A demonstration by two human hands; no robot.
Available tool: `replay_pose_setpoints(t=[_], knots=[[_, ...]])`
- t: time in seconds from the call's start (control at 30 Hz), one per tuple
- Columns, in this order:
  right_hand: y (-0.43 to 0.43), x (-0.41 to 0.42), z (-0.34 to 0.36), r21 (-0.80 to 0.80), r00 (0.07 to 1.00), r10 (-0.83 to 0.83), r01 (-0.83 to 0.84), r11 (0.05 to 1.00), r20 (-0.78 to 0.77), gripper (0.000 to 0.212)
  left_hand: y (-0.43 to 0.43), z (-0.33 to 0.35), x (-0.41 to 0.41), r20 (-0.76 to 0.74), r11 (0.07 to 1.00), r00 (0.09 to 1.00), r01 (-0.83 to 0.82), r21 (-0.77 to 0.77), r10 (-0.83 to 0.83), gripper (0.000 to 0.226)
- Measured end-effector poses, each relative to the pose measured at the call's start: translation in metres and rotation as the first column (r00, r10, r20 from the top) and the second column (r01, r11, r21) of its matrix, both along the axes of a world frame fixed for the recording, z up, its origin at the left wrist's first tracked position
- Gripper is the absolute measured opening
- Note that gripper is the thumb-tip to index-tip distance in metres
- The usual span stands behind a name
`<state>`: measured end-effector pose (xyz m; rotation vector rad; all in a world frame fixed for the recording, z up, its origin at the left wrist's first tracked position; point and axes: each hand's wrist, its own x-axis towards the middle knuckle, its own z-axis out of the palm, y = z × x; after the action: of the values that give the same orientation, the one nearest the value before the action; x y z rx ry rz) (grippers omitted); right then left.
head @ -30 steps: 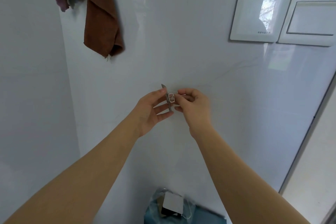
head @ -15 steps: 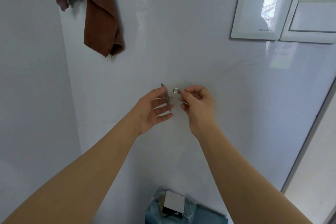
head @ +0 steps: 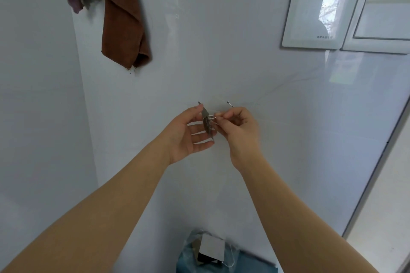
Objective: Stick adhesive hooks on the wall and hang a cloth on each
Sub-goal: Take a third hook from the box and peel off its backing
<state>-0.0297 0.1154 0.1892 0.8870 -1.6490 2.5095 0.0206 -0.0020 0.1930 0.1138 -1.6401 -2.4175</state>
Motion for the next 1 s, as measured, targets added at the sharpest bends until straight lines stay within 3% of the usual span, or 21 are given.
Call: replay_pose_setpoints(t=[0.23, 0.4, 0.87, 1.0], knots=[[0.003, 0.003, 0.001, 0.074, 0.985, -0.007, 0.020, 0.997, -0.171, 0.037, 0.001, 0.004, 0.002, 0.074, 1.000, 0.997, 0.008, 0.016, -0.009, 0.045], [0.004, 0.000, 0.001, 0.156, 0.964, -0.019, 0.062, 0.986, -0.264, 0.039, -0.002, 0.007, 0.003, 0.107, 0.998, 0.994, 0.013, 0.055, -0.019, 0.044], [0.000, -0.004, -0.008, 0.258, 0.923, -0.092, 0.198, 0.946, -0.373, 0.045, -0.001, 0.008, 0.008, 0.190, 0.981, 0.981, 0.007, 0.195, -0.045, 0.043], [0.002, -0.003, -0.008, 0.254, 0.919, -0.141, 0.245, 0.936, -0.369, 0.043, -0.002, 0.011, 0.009, 0.203, 0.993, 0.979, 0.010, 0.120, -0.034, 0.040]])
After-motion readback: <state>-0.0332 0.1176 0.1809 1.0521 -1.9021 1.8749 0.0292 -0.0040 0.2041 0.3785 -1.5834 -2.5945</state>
